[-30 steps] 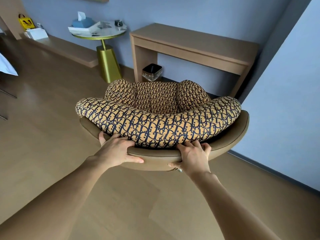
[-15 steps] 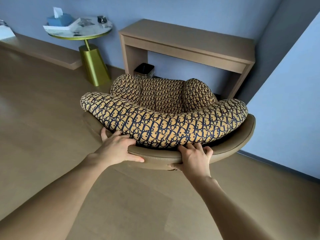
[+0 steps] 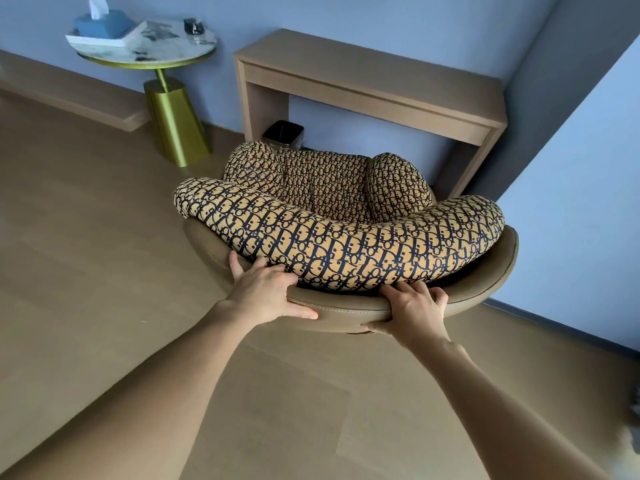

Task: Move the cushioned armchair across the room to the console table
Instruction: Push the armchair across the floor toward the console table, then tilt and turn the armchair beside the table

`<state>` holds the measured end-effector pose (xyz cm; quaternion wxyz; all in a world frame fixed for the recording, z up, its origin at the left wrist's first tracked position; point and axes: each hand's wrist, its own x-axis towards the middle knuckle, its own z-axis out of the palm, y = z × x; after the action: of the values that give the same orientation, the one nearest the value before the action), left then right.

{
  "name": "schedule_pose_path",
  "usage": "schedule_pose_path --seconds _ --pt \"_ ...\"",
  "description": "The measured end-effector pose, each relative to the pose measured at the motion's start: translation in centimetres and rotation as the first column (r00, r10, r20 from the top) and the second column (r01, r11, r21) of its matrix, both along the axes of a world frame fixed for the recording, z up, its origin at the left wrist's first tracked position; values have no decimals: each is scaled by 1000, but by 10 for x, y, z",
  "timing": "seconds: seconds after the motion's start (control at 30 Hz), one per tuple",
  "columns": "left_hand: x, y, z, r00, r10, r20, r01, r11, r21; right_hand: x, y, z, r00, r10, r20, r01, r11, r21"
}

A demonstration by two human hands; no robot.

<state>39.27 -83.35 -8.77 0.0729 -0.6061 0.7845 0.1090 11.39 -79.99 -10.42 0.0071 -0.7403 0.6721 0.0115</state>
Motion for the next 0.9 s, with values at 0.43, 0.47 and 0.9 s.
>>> schedule_pose_path --seconds 0.43,0.47,0.9 --pt "31 55 29 962 -230 -145 248 962 117 121 132 73 978 -198 59 181 958 221" --pt "45 69 39 938 -278 -207 313 936 162 139 144 79 968 -241 77 218 949 229" --pt "383 100 151 992 -63 -110 74 992 98 385 199 129 874 -399 278 323 904 279"
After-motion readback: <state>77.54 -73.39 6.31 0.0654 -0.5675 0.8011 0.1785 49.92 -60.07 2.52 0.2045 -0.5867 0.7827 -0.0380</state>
